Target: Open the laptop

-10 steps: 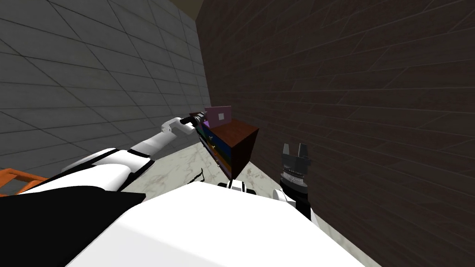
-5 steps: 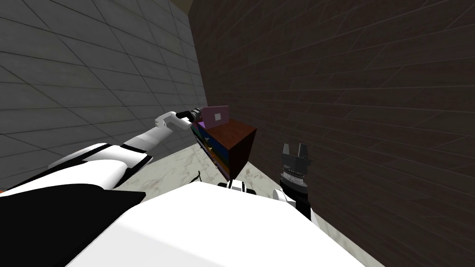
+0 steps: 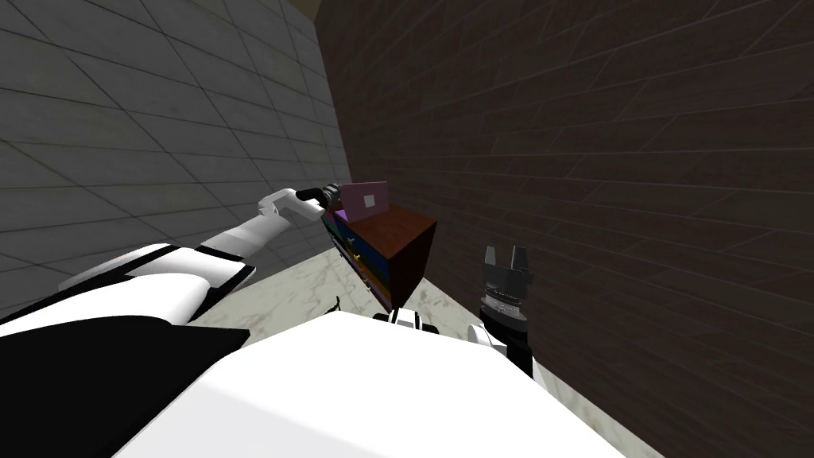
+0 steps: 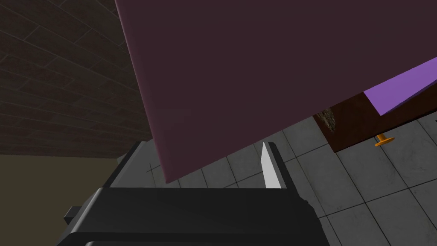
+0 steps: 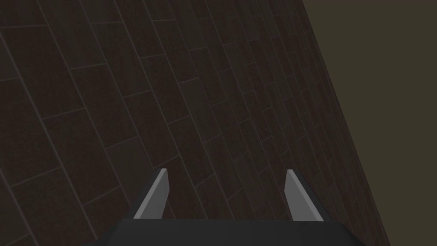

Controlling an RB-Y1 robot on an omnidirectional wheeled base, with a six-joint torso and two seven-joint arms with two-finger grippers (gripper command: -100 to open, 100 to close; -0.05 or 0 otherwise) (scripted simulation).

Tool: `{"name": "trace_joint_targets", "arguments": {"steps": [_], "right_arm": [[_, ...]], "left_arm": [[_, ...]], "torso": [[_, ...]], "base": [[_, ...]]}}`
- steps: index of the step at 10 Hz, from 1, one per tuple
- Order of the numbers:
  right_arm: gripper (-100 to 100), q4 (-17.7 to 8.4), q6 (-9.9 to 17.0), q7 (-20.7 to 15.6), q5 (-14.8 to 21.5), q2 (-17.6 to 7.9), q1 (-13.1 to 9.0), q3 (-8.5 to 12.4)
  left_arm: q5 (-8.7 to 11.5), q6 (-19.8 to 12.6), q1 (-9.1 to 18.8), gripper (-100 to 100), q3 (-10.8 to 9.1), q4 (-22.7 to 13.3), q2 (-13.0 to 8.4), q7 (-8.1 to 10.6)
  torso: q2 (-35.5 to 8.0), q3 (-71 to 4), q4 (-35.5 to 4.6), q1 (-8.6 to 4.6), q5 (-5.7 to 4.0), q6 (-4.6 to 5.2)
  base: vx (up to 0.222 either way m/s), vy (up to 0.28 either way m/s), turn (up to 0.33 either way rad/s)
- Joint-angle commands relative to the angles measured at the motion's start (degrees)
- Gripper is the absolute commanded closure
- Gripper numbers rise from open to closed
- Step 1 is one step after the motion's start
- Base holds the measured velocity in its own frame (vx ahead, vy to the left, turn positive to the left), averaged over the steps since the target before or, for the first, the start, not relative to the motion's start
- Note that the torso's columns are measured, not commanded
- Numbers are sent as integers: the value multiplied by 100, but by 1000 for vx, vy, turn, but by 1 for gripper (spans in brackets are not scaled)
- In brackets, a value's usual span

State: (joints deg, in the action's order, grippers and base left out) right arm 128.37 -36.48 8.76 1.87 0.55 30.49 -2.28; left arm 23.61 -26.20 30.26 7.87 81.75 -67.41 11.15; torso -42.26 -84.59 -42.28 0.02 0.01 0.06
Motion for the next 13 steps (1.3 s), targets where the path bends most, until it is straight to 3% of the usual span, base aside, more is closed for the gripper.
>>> {"name": "trace_joint_targets", "arguments": {"steps": [1, 2, 3, 5, 6, 9, 10, 12, 13], "right_arm": [[0, 0, 0, 0, 0, -1, -3, 0], [0, -1, 1, 0, 0, -1, -3, 0], [0, 0, 0, 0, 0, 0, 0, 0], [0, 0, 0, 0, 0, -1, -1, 1], [0, 0, 0, 0, 0, -1, 1, 1], [0, 0, 0, 0, 0, -1, 0, 1], [0, 0, 0, 0, 0, 0, 1, 1], [0, 0, 0, 0, 0, -1, -1, 1], [0, 0, 0, 0, 0, -1, 0, 1]], "left_arm": [[238, -76, 35, 100, -63, -340, -155, -83], [238, -76, 35, 100, -63, -414, -155, -83], [471, -151, 71, 100, -126, -582, -310, -166], [477, -151, 71, 100, -126, -828, -310, -166], [715, -227, 106, 100, -189, -1024, -465, -250], [715, -227, 106, 100, -189, -1243, -465, -250], [954, -303, 142, 100, -252, -1466, -620, -333], [954, -303, 142, 100, -252, -1657, -620, -333], [1192, -378, 177, 100, -314, -1871, -774, -416]], "torso": [[-16, 7, -1, 19, 6, 16], [-5, 4, 0, 18, 8, 10], [19, -9, 8, 13, 11, -22], [15, -9, 10, 23, 14, -8], [21, -12, 8, 2, 4, -13], [4, 0, -1, -8, -4, -11], [15, -8, 4, -13, -4, -8], [-16, 12, -5, 7, 2, -9], [-4, 5, -3, 1, 0, -15]], "base": [[-116, 99, -385], [-49, 51, -79], [-81, 79, -313], [-65, 59, -162], [-83, 52, -343], [-52, 42, -100], [-79, 45, -331], [-80, 51, -203], [-91, 49, -347]]}}
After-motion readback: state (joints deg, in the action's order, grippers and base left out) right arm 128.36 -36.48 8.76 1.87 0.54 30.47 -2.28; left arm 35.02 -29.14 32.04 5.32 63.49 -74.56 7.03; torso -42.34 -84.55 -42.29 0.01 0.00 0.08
